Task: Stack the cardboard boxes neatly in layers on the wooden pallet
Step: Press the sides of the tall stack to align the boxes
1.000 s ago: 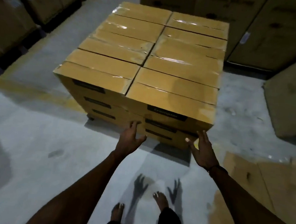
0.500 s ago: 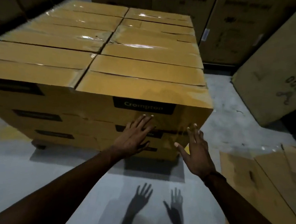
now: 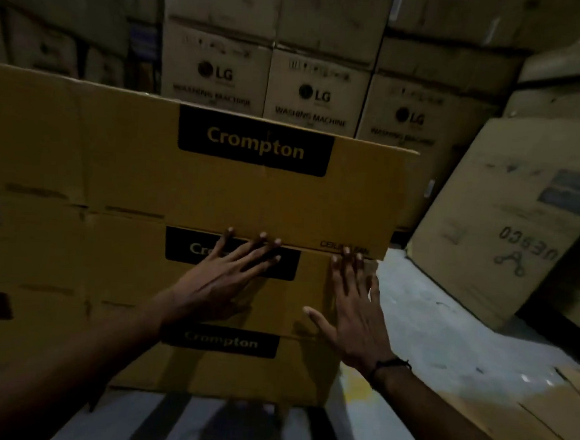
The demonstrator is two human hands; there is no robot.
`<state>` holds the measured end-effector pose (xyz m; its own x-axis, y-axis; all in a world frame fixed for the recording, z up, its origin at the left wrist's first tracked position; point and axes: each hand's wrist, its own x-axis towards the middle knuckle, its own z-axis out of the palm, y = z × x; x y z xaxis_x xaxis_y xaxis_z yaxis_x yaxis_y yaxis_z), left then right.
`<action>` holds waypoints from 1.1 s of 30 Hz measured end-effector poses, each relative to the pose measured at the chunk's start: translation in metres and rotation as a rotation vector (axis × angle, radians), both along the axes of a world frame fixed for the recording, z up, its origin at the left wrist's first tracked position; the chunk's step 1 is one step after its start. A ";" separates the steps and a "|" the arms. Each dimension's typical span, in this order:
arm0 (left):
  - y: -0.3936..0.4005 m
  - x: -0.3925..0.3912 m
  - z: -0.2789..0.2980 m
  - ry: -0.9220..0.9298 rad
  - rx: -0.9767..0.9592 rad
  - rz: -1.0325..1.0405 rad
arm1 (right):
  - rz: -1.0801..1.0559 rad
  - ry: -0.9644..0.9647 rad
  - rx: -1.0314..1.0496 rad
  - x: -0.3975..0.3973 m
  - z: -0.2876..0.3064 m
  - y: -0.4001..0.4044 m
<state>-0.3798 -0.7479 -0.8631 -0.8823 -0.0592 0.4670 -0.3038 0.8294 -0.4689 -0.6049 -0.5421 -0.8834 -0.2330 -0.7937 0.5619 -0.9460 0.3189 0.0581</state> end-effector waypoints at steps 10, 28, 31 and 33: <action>0.010 -0.006 -0.022 0.037 0.032 0.175 | -0.060 -0.007 -0.045 0.006 -0.024 -0.012; 0.010 -0.021 -0.036 0.037 0.063 0.264 | -0.022 0.045 -0.095 -0.008 -0.032 -0.017; 0.012 -0.020 -0.035 0.042 0.057 0.264 | -0.040 0.046 -0.052 -0.009 -0.043 -0.018; 0.011 -0.020 -0.034 0.034 0.037 0.265 | -0.045 0.051 -0.039 -0.008 -0.045 -0.018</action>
<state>-0.3999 -0.7364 -0.8967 -0.8173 -0.3037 0.4897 -0.5281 0.7348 -0.4257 -0.6130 -0.5605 -0.9286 -0.2382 -0.7605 0.6041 -0.9270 0.3636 0.0922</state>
